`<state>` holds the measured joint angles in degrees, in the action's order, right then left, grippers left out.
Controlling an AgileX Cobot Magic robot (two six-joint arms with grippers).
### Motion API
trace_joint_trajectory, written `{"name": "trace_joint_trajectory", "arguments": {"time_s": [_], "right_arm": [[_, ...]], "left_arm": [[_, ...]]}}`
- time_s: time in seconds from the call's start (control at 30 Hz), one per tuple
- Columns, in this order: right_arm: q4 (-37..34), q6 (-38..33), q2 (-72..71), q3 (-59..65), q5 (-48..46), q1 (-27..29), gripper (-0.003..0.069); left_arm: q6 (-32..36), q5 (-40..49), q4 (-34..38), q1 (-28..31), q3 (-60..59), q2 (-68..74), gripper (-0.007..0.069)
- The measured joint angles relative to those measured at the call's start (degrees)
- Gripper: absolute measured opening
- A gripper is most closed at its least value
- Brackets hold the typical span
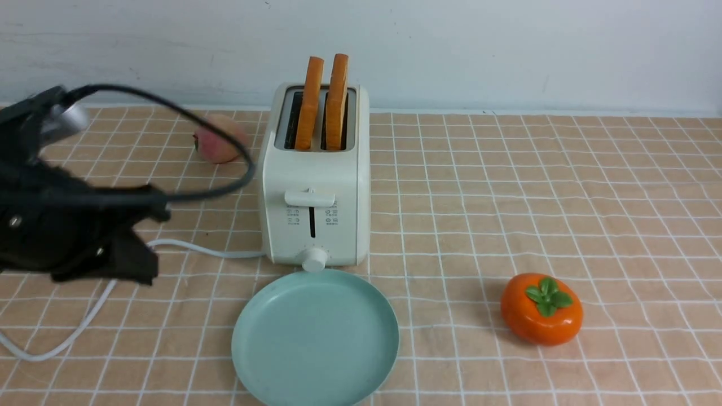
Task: Take toasted bread from bread machine on light coffee tablecloth place on plate.
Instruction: 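Reach for a toast slice standing in the toaster with the left gripper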
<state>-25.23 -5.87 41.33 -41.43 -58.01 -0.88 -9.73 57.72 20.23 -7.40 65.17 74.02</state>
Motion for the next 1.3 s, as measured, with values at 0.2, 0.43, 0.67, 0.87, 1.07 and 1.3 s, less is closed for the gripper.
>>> {"name": "trace_joint_trajectory", "arguments": {"time_s": [0.2, 0.43, 0.67, 0.87, 1.07, 1.3], "right_arm": [[-7.58, -8.24, 2.24, 0.06, -0.23, 0.00, -0.0018], [-11.41, -9.44, 2.19, 0.18, -0.23, 0.00, -0.0012], [-11.45, -9.44, 2.19, 0.18, -0.23, 0.00, -0.0008], [-11.65, -9.44, 2.19, 0.18, 0.30, 0.00, -0.0001], [-11.65, -9.44, 2.19, 0.18, 0.92, 0.00, 0.0001], [-11.65, -9.44, 2.19, 0.18, 1.02, 0.00, 0.0001]], "left_arm": [[0.39, 1.33, -3.79, -5.91, 16.17, 10.20, -0.0014], [-1.55, -1.00, -11.11, -11.80, 31.98, 21.07, -0.0014], [-1.05, -13.46, -10.27, -11.80, 33.41, 24.86, 0.0098], [0.33, -19.90, -9.29, -11.80, 33.63, 30.11, 0.0421], [0.40, -20.11, -11.07, -11.80, 33.63, 34.32, 0.0517], [0.40, -21.04, -14.62, -11.80, 33.63, 34.94, 0.0187]]}}
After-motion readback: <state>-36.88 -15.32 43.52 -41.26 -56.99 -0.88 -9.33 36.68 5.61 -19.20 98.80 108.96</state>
